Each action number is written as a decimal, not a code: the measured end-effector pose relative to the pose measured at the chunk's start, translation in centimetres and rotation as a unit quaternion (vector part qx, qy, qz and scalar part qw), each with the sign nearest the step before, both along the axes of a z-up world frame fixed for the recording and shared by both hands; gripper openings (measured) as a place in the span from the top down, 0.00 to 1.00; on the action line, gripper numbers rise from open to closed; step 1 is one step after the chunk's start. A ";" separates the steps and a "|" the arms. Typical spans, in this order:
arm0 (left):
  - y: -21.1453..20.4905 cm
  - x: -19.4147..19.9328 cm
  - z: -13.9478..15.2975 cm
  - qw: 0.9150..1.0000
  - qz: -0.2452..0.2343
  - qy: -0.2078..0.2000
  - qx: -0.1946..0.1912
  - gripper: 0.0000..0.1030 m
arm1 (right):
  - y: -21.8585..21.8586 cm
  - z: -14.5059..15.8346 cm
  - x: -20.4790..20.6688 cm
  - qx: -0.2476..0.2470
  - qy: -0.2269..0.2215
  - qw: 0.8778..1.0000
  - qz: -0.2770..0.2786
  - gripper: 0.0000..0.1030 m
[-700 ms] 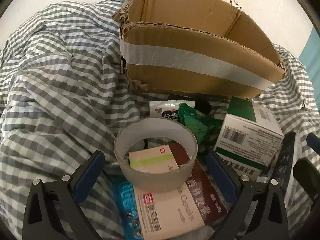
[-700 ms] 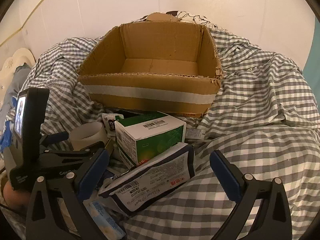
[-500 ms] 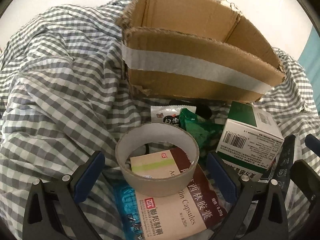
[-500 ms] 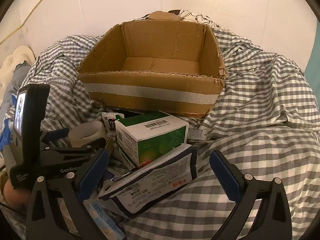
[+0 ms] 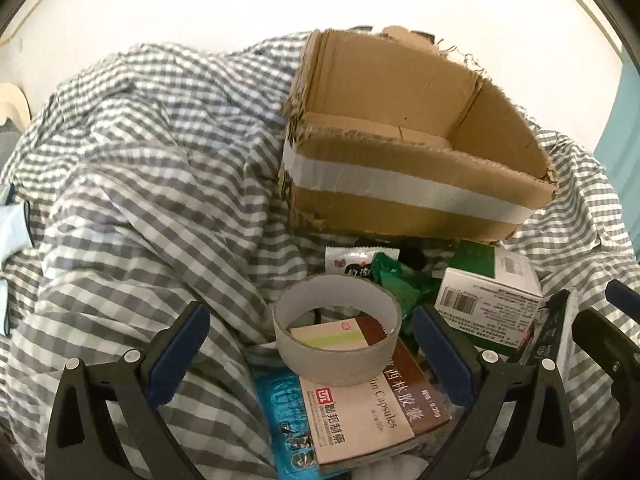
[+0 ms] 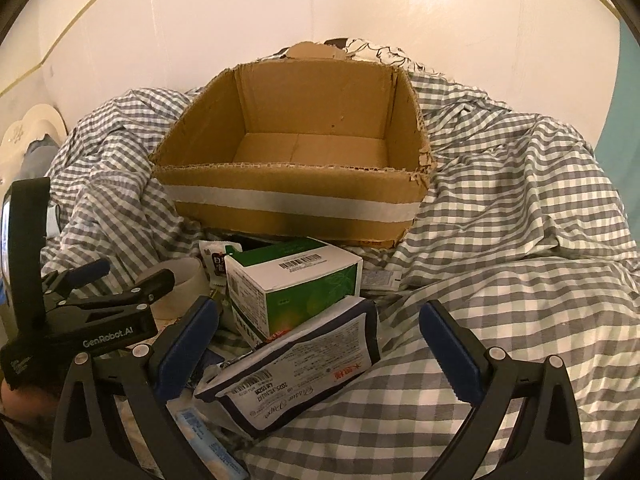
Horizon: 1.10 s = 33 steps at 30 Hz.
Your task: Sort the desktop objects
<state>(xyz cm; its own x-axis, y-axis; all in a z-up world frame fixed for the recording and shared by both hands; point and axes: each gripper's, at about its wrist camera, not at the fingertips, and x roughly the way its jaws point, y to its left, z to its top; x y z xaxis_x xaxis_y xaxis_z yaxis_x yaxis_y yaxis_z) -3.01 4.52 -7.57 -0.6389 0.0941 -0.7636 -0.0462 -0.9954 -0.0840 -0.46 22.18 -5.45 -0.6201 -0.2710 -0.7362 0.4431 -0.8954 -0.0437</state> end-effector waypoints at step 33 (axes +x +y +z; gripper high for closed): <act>1.7 -3.2 -4.8 0.996 -0.032 -0.078 0.010 0.14 | -0.8 -3.8 -1.0 0.033 -0.078 0.996 0.021 0.28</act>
<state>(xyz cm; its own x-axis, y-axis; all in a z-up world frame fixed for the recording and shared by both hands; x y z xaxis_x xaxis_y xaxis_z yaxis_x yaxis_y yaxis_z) -6.20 6.21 -12.33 -0.5044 0.1474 -0.8508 -0.0947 -0.9888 -0.1152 -1.50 21.36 -9.22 -0.4854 -0.2419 -0.8401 0.4853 -0.8739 -0.0287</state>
